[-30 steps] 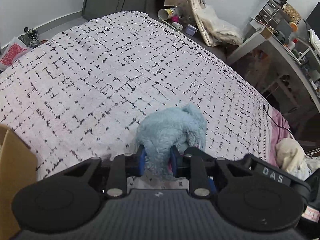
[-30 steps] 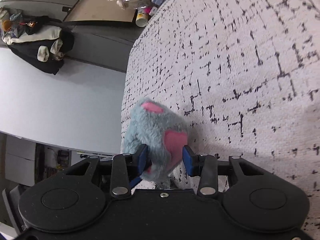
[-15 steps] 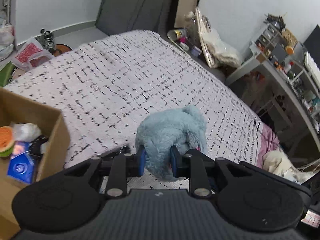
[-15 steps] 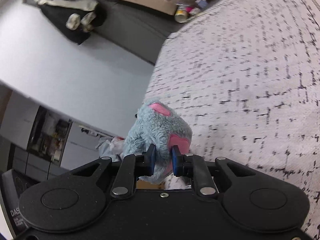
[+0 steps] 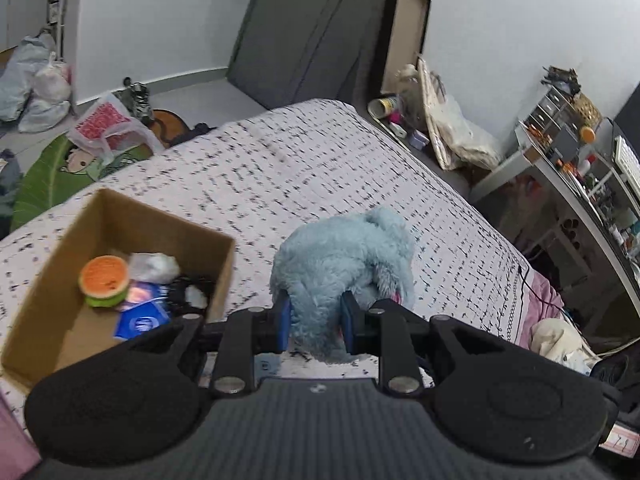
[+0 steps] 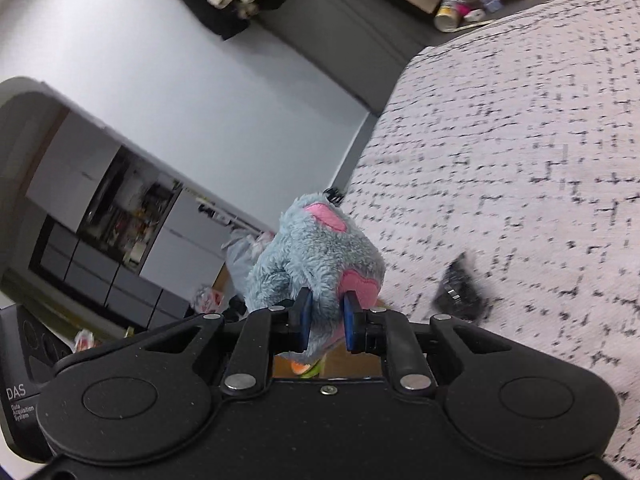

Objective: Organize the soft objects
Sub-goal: 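Carry the grey plush mouse with both tools over the cardboard box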

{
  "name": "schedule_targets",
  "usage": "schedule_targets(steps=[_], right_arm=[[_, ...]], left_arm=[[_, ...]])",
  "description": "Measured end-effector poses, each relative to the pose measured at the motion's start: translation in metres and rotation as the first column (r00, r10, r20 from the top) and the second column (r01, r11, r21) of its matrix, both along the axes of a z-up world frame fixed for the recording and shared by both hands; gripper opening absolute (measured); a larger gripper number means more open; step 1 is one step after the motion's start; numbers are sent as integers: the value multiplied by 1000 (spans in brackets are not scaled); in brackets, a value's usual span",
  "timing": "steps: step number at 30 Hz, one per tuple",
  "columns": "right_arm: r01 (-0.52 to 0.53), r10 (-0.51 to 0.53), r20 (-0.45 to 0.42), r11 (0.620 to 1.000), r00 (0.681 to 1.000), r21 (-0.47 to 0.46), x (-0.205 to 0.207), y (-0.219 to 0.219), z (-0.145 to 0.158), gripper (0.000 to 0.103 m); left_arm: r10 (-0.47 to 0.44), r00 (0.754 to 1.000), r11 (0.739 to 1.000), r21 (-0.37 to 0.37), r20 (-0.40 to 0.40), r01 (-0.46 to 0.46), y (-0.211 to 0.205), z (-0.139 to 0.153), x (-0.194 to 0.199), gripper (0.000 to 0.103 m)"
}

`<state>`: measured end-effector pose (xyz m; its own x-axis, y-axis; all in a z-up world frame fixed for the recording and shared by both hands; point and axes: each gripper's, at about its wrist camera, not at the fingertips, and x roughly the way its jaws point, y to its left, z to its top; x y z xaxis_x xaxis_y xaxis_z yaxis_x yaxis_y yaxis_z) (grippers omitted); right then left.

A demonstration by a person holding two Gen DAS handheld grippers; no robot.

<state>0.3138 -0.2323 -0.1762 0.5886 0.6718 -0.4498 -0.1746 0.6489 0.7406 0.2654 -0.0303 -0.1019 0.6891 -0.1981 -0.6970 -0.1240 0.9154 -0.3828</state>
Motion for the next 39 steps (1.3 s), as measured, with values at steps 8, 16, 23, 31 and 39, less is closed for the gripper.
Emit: schedule_targets(steps=[8, 16, 23, 31, 39], right_arm=[[-77, 78, 31, 997, 997, -8, -15, 29, 12, 16], [-139, 141, 43, 990, 989, -27, -25, 60, 15, 16], [-158, 161, 42, 985, 986, -74, -34, 87, 13, 16], [-205, 210, 22, 969, 977, -141, -40, 121, -5, 17], [-256, 258, -14, 949, 966, -185, -42, 151, -26, 20]], left_arm=[[53, 998, 999, 6, 16, -53, 29, 12, -27, 24], [87, 996, 996, 4, 14, -87, 61, 13, -45, 24], [122, 993, 993, -3, -6, -122, 86, 5, -54, 24], [182, 982, 983, -21, -55, -184, 114, -20, -62, 24], [262, 957, 962, -41, -124, -269, 140, -46, -65, 24]])
